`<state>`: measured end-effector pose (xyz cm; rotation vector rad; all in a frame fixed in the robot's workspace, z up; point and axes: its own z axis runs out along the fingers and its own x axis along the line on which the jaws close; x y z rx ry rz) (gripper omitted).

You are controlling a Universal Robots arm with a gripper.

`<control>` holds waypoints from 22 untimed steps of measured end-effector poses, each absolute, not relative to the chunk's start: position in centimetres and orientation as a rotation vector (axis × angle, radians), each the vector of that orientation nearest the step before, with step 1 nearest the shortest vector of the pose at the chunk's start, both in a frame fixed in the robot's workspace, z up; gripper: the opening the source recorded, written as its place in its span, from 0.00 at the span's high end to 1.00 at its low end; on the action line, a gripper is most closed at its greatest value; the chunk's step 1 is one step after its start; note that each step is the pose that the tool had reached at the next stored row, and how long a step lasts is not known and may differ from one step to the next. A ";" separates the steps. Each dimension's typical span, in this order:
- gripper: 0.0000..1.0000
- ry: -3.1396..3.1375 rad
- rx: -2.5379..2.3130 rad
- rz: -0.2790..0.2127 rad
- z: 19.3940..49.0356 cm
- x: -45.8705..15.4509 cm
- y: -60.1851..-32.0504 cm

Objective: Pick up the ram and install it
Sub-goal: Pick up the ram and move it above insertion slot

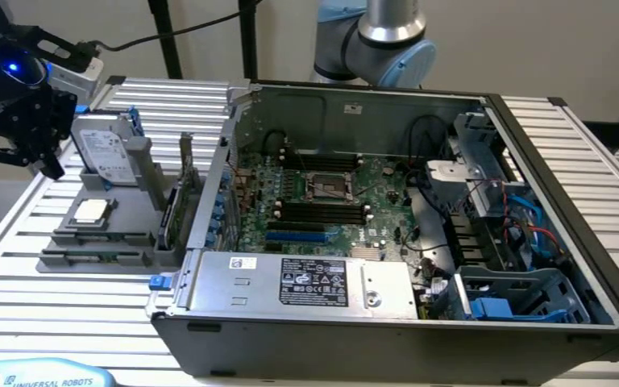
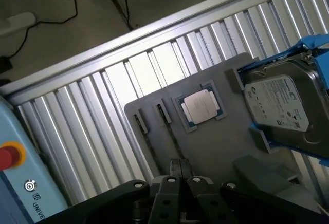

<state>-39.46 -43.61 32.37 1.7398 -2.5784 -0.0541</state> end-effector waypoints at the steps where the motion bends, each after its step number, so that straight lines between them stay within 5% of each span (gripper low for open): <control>1: 0.89 -2.563 1.763 -0.053 32.3 -39.5 -43.6; 22: 0.89 -2.288 2.115 -0.036 31.3 -38.9 -43.6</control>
